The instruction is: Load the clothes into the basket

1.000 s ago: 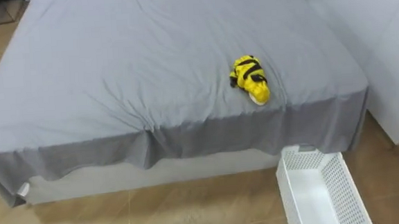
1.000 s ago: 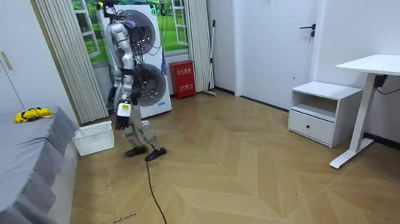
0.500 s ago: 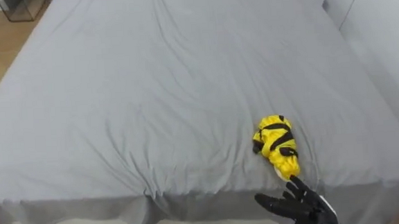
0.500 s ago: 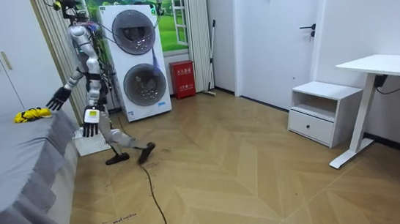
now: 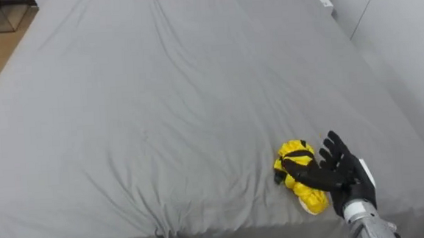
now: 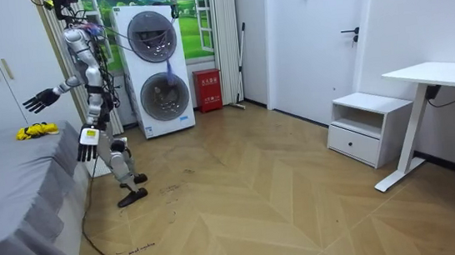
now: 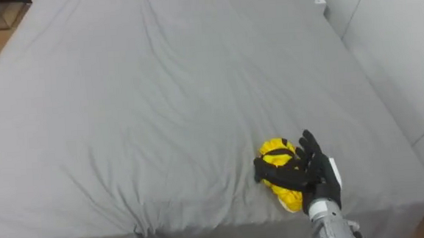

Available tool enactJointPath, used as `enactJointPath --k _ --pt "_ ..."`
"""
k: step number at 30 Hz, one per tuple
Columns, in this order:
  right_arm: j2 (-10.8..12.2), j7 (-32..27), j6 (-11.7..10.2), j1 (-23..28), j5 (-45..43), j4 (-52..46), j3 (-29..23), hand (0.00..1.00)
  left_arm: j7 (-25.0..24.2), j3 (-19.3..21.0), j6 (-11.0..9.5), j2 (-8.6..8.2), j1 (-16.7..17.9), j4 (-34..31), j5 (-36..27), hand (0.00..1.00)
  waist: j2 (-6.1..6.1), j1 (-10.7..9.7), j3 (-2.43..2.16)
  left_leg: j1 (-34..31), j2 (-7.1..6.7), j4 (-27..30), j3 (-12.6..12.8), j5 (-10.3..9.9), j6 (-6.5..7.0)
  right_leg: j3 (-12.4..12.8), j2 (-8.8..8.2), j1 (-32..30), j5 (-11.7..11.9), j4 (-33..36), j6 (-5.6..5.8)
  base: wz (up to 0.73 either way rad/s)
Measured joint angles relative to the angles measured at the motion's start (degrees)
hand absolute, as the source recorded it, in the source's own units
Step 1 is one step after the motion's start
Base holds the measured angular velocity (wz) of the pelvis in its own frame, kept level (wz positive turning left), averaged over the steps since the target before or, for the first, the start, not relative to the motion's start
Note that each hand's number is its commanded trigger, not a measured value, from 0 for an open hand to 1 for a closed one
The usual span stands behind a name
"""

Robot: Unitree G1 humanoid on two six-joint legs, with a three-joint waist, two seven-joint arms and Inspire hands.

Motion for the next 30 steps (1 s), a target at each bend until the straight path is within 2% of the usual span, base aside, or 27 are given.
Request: enactJointPath --k 4,8,12,16,20,23,26,30 --pt "-0.24 -1.78 0.0 -0.93 -0.41 -0.58 0.45 0.0 -0.01 -0.05 0.18 0.3 -0.21 0.12 -0.04 0.0 0.1 0.18 0.03 -0.89 -0.44 -1.35 -0.1 1.01 0.04 -0.36 -0.33 -1.28 -0.03 0.08 0.05 0.04" --pt "-1.04 -3.45 0.0 -3.15 -2.79 -0.58 0.98 0.0 0.0 0.23 0.8 0.46 -0.69 0.13 -0.06 0.0 -0.59 0.32 0.41 -1.64 -0.53 -1.56 -0.02 1.14 0.04 -0.51 -0.42 -2.05 -0.03 0.02 0.05 0.0" --pt "-0.91 -4.02 0.0 -4.88 -9.48 -0.52 2.48 0.0 0.01 0.39 1.53 0.76 -1.07 0.18 0.02 0.0 -0.73 0.54 0.4 -2.22 -0.61 -1.66 -0.01 1.14 0.04 -1.03 -0.52 -2.75 -0.04 0.06 0.06 0.0" --pt "-0.69 -4.62 0.02 -5.81 -11.62 0.62 3.16 0.0 0.0 0.7 2.17 0.89 -1.34 0.35 -0.01 0.0 -0.74 0.74 0.39 -2.96 -0.61 -1.53 -0.15 1.16 0.07 -1.31 -0.53 -3.25 -0.04 0.09 0.07 0.0" --pt "-0.52 -7.59 0.02 -10.76 -11.2 9.91 3.87 0.0 0.0 0.44 2.9 0.97 -3.61 2.78 -0.17 0.0 -0.82 0.98 0.41 -3.86 -0.87 -1.38 -0.94 1.37 0.27 -1.8 -0.74 -3.87 -0.05 0.16 0.08 0.08" --pt "-0.56 -8.69 0.2 -12.88 -11.1 18.29 4.23 0.0 0.02 0.18 3.21 0.98 -4.83 3.56 -0.14 0.0 -1.06 2.13 0.51 -4.3 -1.02 -1.39 -0.97 1.44 0.39 -1.82 -0.92 -4.22 -0.14 0.18 0.23 0.03" --pt "-0.87 -10.29 0.15 -14.27 -10.89 21.0 4.12 0.0 0.03 0.18 3.19 1.04 -5.37 3.66 -0.17 0.0 -1.08 2.31 0.51 -6.49 -1.27 -1.36 -1.18 1.94 0.75 -2.57 -1.26 -6.25 -0.12 0.3 0.33 0.09" --pt "-2.51 -12.65 0.05 -18.14 -10.75 25.09 3.31 0.0 0.01 0.23 3.26 1.01 -5.94 4.14 -0.24 0.0 -1.03 3.06 0.55 -8.01 -1.41 -1.39 -1.49 2.24 0.92 -2.91 -1.48 -7.7 0.01 0.28 0.53 0.05"
